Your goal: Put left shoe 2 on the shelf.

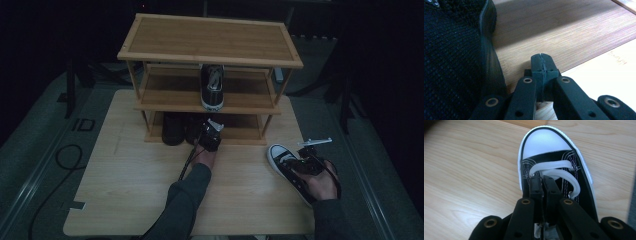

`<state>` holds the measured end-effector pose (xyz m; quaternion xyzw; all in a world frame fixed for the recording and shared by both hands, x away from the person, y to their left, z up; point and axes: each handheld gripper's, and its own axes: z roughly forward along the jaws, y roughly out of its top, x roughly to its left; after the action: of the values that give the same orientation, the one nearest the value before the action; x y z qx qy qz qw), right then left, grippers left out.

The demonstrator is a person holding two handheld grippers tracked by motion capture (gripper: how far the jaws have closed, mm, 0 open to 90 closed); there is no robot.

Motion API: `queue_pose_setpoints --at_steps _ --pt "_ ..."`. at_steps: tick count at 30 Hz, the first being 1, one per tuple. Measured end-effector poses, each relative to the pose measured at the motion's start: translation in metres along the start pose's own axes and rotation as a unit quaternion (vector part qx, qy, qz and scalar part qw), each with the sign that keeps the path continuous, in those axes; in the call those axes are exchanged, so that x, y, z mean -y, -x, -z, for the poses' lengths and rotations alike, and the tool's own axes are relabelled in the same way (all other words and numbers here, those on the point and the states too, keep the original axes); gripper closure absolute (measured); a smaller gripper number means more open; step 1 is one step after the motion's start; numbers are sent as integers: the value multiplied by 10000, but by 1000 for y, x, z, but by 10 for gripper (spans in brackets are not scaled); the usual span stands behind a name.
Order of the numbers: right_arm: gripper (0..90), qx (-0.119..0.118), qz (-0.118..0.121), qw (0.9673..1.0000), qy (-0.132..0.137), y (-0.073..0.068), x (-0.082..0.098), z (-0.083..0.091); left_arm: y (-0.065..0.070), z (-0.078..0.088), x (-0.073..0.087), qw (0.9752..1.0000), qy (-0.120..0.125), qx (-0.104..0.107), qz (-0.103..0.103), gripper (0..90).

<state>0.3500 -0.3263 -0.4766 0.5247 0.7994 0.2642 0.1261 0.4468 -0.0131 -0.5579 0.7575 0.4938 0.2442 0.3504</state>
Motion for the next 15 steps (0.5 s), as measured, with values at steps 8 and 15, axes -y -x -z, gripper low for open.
queue_pose_setpoints --at_steps 8,15 --pt "873 -217 162 9996 2 -19 -9 -8 0 0 0 10000 0 2 3 900" --pt "873 -541 339 9980 -18 -43 -24 -20 0 0 0 10000 -1 13 12 900"
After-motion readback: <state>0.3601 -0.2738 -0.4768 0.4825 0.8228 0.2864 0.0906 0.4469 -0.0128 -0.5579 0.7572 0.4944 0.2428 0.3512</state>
